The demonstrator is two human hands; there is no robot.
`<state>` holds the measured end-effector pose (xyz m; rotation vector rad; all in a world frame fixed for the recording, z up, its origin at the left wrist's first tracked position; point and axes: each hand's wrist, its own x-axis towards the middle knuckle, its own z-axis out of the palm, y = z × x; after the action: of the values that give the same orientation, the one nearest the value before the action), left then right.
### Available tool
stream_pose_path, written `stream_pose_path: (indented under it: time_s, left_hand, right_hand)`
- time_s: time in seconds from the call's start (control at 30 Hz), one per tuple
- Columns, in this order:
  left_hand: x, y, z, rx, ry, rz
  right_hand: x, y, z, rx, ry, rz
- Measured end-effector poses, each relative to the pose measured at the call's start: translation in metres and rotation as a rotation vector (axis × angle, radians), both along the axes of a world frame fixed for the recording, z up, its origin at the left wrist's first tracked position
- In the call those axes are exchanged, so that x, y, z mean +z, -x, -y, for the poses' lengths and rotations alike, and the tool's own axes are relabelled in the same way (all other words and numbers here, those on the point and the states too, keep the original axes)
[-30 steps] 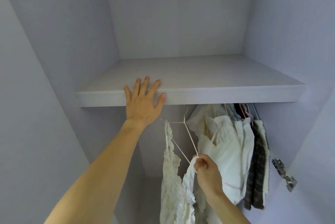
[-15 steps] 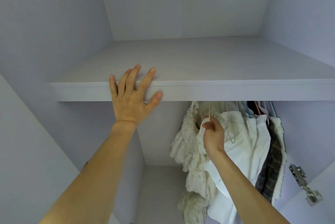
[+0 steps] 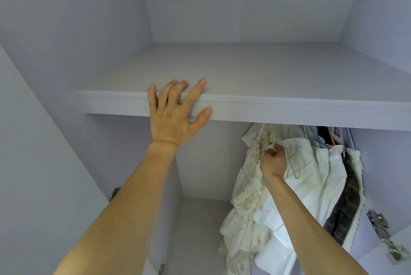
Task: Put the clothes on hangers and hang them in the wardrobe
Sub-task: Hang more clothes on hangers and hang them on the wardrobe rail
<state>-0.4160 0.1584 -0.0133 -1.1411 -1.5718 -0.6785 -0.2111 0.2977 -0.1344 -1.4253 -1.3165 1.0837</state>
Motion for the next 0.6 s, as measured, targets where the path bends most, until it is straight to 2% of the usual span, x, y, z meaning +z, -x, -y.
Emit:
stream_pose_path:
  time_s: [0.17, 0.6]
  left_hand:
    - [0.000, 0.000, 0.000, 0.003, 0.015, -0.002]
    - [0.000, -0.003, 0.004, 0.009, 0.044, 0.054]
  right_hand:
    - [0.006, -0.009, -0.016, -0.117, -0.004, -0.075]
    - [-0.015, -0.067, 0.026, 0.160, -0.025, 0.082]
